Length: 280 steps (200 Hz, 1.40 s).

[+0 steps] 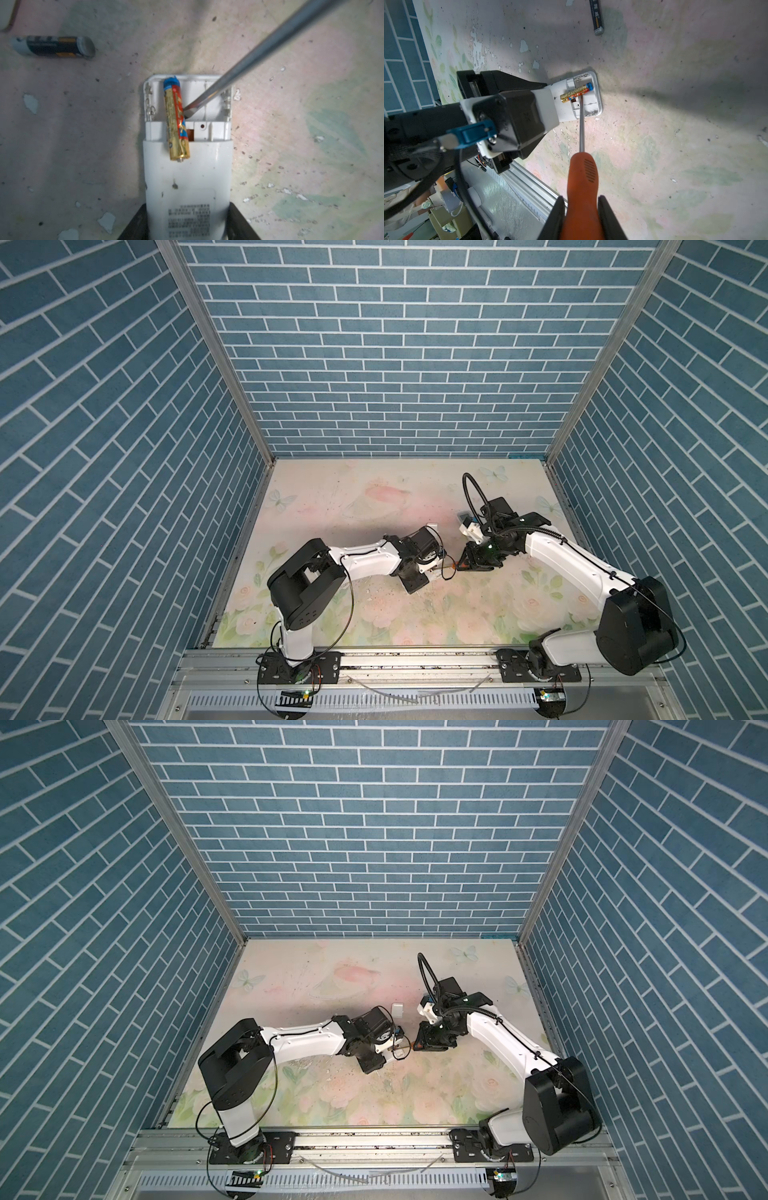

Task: Unload the batteries from the remote control
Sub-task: 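Lever the red-gold battery out of the compartment with the screwdriver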

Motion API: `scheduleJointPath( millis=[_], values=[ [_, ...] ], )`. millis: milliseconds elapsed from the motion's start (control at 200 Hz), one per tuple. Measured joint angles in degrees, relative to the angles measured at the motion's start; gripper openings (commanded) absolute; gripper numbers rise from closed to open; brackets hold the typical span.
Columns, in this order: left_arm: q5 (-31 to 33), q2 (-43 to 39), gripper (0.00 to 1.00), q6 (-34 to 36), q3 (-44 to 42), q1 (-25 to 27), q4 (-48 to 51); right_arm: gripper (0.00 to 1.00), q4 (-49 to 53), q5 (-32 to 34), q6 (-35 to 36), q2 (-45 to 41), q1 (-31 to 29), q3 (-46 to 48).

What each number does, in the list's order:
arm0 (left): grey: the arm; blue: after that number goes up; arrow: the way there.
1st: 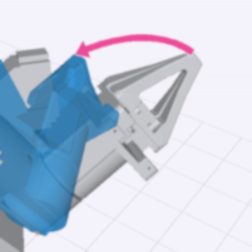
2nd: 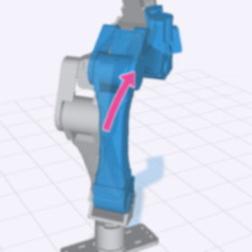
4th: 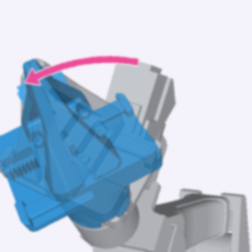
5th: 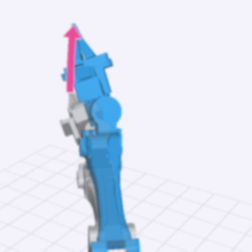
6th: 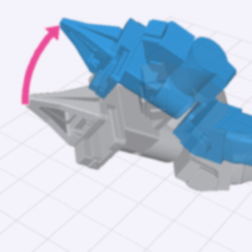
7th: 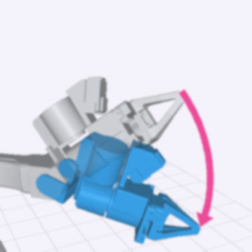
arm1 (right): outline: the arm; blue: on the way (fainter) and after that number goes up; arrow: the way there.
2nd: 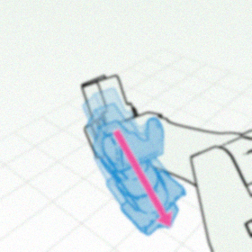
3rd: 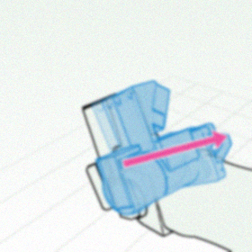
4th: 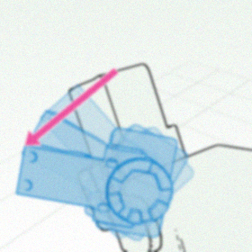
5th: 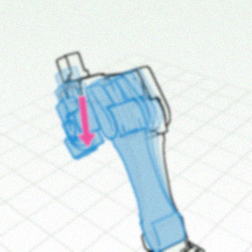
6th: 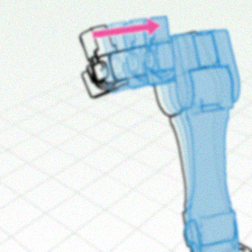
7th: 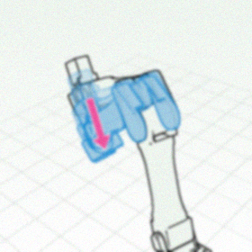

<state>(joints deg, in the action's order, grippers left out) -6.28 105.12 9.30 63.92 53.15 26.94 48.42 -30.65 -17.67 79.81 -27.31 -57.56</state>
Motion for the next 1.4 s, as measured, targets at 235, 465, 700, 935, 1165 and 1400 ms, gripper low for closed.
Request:
scheduleJointPath(
  millis=[235,465,700,935,1165,1400],
  values=[
    [-0.07,-0.02,0.0,-0.13,-0.02,0.0,0.0,0.0,-1.09,0.02,-0.55,0.02,0.0,0.0],
    [-0.22,0.0,0.0,-0.48,-0.02,-0.02,0.0,0.0,-1.36,-0.02,-1.62,0.02,-0.02,0.0],
    [-0.26,0.0,0.0,-0.59,-0.02,-0.02,0.0,0.0,-1.64,0.02,-2.01,0.02,-0.02,-0.02],
    [-0.37,0.0,0.0,-0.85,-0.04,-0.02,-0.02,0.0,-2.6,-0.15,-2.32,0.04,-0.02,-0.04],
    [-0.42,-0.02,0.0,-0.92,-0.04,-0.04,-0.02,0.0,-3.28,-0.17,-3.04,0.15,-0.11,-0.15],
    [-0.39,0.0,0.0,-1.07,-0.04,-0.04,-0.02,0.0,-3.26,-0.15,-3.06,0.11,-0.11,-0.15]
  ],
)
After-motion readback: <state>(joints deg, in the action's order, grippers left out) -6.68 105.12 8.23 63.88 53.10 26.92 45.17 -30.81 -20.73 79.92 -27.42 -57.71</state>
